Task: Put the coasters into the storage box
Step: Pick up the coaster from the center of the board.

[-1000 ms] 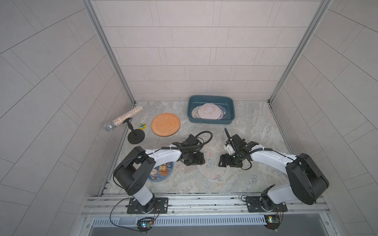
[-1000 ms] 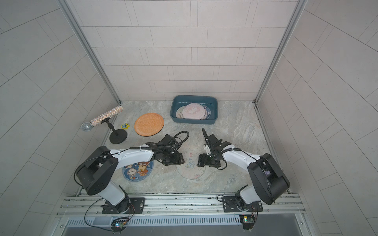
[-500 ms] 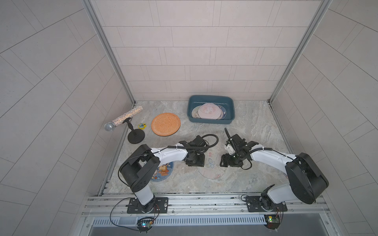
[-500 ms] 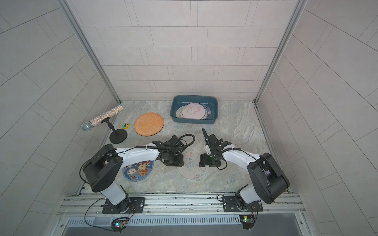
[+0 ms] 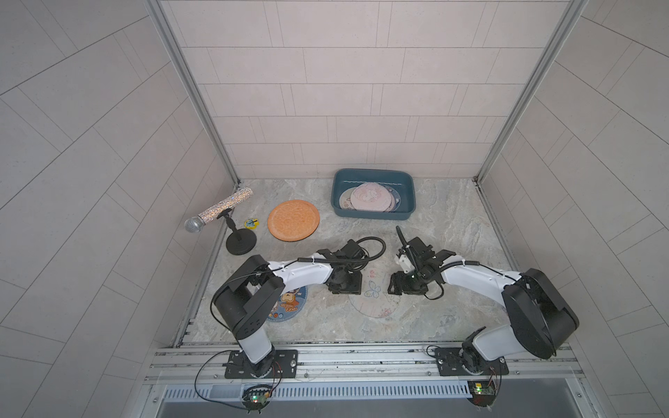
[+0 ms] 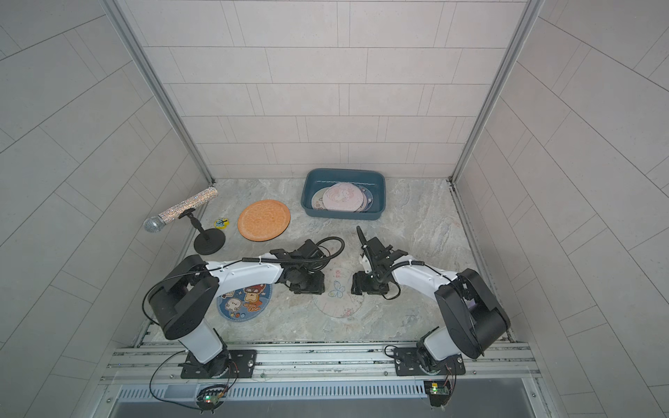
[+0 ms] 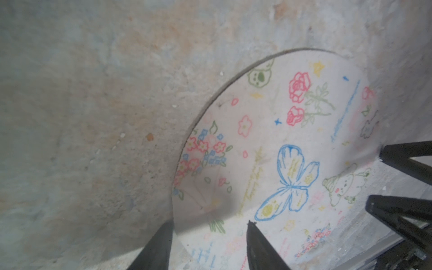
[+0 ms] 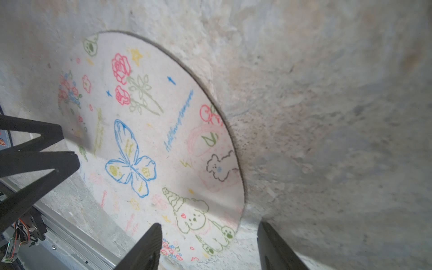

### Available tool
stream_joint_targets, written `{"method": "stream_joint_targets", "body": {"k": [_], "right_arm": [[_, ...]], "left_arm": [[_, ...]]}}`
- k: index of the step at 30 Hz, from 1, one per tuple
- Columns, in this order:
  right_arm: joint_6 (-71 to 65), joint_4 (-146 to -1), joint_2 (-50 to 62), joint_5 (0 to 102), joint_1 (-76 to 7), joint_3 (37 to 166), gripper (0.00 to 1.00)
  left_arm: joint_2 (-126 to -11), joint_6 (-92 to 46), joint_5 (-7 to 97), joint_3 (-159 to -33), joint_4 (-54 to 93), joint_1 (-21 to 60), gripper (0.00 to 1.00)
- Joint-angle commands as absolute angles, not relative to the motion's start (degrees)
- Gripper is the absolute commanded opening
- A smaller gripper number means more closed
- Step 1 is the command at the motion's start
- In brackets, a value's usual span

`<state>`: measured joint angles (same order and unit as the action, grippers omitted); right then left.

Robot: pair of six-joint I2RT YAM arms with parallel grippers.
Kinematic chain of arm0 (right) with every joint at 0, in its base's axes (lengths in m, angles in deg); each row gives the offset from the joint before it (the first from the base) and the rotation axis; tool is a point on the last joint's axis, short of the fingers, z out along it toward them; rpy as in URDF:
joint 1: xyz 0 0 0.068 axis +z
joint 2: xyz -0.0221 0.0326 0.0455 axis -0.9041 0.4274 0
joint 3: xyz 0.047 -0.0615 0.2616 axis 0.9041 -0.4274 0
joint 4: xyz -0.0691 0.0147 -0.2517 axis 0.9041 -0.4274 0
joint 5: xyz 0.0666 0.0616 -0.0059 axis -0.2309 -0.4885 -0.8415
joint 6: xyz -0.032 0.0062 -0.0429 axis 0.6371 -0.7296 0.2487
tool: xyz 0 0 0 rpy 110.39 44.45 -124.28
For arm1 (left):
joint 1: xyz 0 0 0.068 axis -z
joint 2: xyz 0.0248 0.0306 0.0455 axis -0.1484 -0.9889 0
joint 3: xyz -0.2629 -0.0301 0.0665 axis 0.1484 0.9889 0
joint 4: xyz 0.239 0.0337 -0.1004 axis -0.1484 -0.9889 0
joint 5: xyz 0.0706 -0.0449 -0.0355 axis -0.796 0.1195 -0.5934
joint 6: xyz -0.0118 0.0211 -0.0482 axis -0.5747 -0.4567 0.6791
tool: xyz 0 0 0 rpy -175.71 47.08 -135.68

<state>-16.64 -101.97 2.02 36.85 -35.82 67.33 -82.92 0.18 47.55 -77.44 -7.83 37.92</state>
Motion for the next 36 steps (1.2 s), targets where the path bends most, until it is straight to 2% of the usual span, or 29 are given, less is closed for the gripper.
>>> {"method": "stream_joint_targets", "body": {"k": [1, 28, 31, 36], "right_arm": [[-16.57, -102.53, 4.03, 37.50, -34.88, 66.75, 0.66], [-17.72, -101.12, 6.69, 37.14, -33.16, 67.80, 0.53], [-17.74, -100.99, 6.75, 37.15, -33.23, 67.73, 0.53], [-18.05, -100.90, 6.42, 36.93, -33.16, 67.63, 0.53]], "left_arm": [[-85.51, 0.66, 47.49, -78.09, -7.77, 37.97, 0.56], [-85.67, 0.91, 48.39, -77.65, -7.09, 38.03, 0.55], [-85.48, 0.91, 48.35, -77.47, -7.09, 38.05, 0.50], [-85.47, 1.00, 48.84, -77.47, -6.61, 38.05, 0.26]]}}
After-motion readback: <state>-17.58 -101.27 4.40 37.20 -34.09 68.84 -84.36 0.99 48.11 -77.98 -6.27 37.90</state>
